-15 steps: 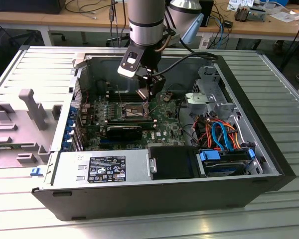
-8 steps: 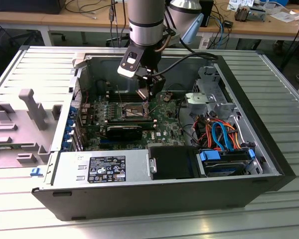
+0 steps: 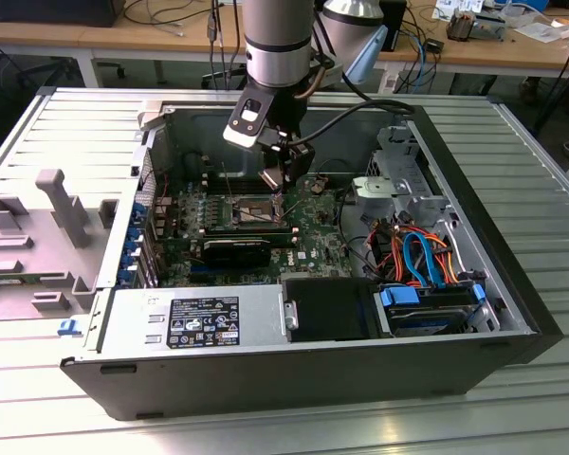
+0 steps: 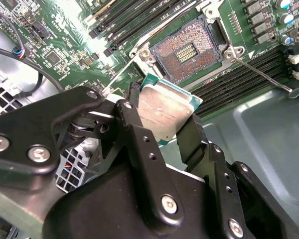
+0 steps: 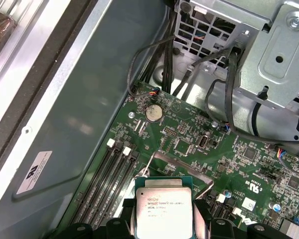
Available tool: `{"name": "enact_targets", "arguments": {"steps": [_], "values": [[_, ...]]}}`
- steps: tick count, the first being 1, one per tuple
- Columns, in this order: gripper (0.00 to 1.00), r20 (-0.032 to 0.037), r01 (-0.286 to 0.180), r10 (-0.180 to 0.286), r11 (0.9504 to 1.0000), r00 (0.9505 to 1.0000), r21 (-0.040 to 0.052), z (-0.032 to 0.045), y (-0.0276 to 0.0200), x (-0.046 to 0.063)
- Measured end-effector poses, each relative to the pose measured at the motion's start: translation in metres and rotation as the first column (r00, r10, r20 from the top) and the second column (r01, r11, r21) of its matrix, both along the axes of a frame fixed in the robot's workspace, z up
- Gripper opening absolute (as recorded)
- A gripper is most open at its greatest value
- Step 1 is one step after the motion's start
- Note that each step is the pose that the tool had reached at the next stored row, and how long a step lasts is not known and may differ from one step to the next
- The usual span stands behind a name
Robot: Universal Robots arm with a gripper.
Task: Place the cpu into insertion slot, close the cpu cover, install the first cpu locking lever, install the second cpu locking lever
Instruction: 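Place the cpu into insertion slot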
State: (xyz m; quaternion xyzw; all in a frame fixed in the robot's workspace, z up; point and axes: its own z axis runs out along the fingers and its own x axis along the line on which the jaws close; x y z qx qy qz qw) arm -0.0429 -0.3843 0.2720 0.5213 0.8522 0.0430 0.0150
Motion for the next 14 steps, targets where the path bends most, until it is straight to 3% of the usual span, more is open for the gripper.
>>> {"name": "enact_targets", "arguments": {"steps": [14], "values": [[0.55,0.0000,0.010,-0.010,1.0000,1.0000,0.0000,-0.0005,0.0000,0.0000]]}}
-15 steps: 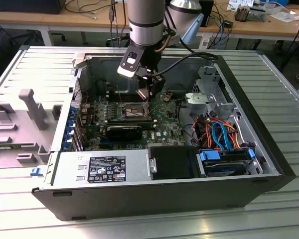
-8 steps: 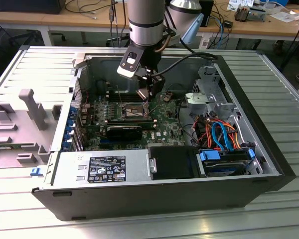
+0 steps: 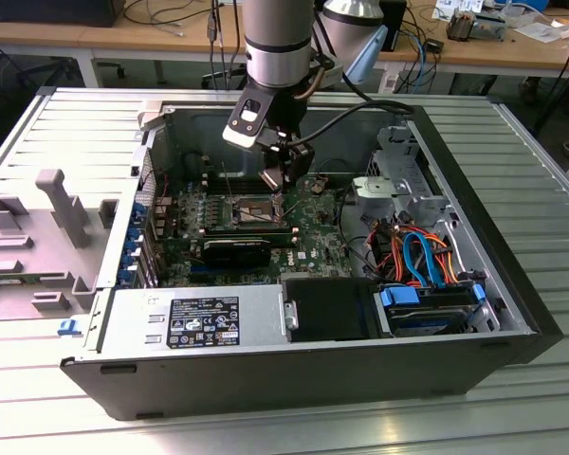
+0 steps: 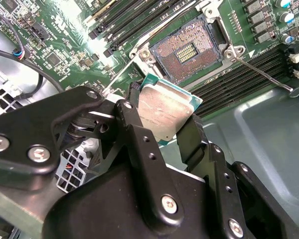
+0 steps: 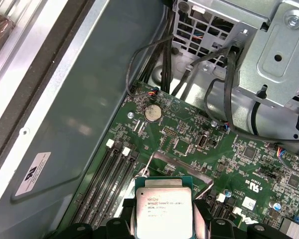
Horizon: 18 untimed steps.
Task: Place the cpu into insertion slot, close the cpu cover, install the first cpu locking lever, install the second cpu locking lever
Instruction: 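Place the cpu into insertion slot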
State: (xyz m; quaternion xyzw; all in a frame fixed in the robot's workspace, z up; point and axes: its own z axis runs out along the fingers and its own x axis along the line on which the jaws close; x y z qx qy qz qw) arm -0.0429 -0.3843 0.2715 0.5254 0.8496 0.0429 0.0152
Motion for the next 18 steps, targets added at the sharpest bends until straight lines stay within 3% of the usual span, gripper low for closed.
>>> {"name": "enact_targets", "arguments": {"steps": [18], "values": [[0.55,0.0001,0.008,-0.008,1.0000,1.0000,-0.0006,-0.0002,0.0001,0.0000]]}}
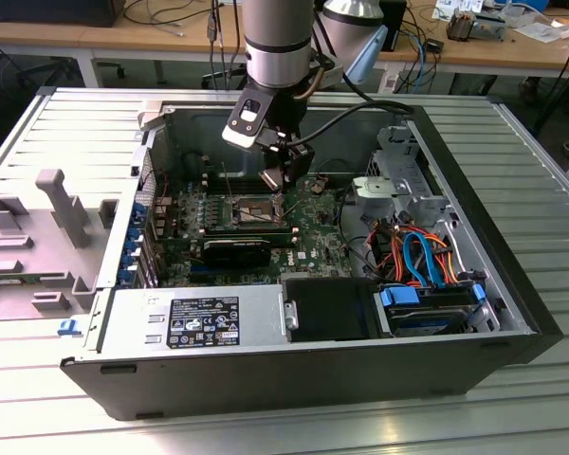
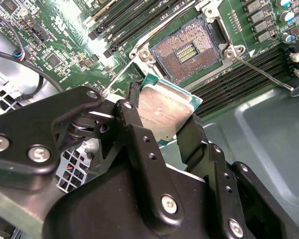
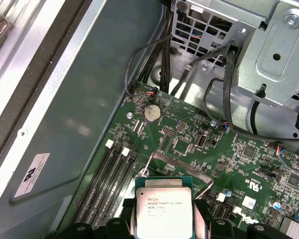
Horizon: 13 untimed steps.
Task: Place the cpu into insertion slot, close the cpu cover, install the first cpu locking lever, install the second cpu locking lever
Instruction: 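Place the cpu into insertion slot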
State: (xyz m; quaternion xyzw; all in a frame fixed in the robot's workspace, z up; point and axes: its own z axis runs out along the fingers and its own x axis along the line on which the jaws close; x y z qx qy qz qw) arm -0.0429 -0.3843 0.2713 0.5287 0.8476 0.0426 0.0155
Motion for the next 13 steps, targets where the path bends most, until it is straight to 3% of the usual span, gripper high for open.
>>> {"name": "enact_targets", "arguments": {"steps": [13], "values": [[0.55,-0.0001,0.033,-0.033,0.9995,0.9995,-0.0010,0.0000,0.0000,0.0000]]}}
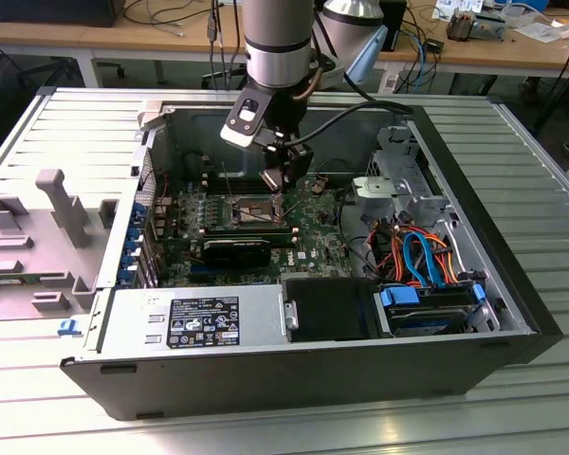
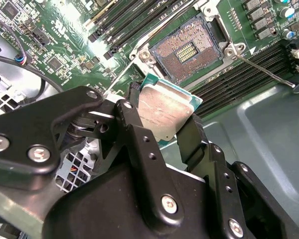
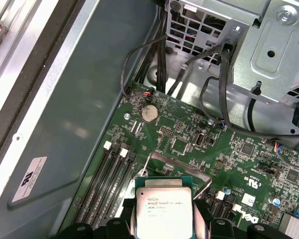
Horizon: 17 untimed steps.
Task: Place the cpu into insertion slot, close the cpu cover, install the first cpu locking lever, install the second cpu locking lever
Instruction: 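Place the cpu into insertion slot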
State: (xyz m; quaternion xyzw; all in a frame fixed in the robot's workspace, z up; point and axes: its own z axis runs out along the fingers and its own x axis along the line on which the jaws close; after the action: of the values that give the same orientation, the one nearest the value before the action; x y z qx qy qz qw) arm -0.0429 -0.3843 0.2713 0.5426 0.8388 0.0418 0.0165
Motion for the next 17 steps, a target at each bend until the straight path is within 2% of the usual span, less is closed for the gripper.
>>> {"name": "enact_targets", "arguments": {"steps": [17], "values": [[0.55,0.0001,0.035,-0.035,0.9994,0.9994,0.0000,-0.0001,0.0000,0.0000]]}}
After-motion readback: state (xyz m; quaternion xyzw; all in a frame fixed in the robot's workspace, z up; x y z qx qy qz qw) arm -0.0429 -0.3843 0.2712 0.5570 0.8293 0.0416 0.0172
